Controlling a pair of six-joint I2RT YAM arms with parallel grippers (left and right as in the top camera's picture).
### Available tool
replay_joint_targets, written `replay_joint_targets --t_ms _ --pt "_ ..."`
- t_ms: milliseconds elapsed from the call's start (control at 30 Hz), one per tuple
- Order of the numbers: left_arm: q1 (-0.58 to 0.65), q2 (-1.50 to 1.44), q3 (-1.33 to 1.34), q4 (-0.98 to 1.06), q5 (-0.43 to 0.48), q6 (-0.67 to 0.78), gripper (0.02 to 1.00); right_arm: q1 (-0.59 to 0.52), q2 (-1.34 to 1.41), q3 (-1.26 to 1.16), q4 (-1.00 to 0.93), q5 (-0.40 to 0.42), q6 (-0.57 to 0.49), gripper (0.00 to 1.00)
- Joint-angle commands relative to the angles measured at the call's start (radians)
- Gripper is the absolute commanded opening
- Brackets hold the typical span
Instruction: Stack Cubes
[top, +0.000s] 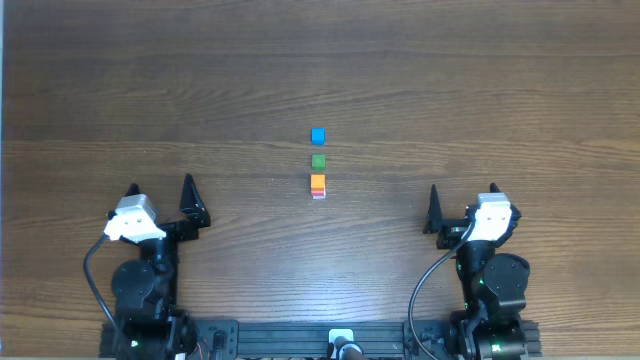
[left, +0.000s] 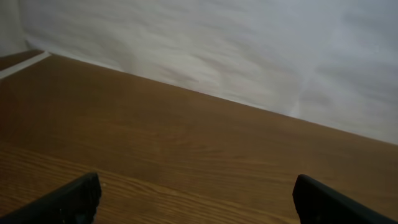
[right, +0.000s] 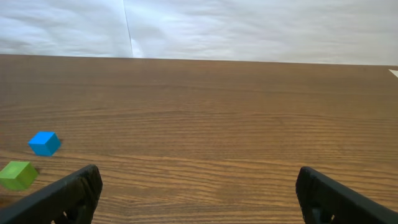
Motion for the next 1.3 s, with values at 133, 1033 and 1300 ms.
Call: replay_joint_targets --t_ms 133,1033,1300 --pt "0.054 -0.008 -0.012 -0.001 0.062 0.045 1.0 0.006 -0.005 -0.006 -0.002 -0.008 -0.004 0.991" --pt "0.054 -0.006 -0.012 -0.001 0.062 0.045 1.0 0.006 -0.005 0.0 0.161 -0.034 0.034 0.993" --pt "0.054 -0.006 -0.012 -0.001 0.062 0.045 1.0 0.009 0.044 0.164 0.123 -0.076 0.01 0.991"
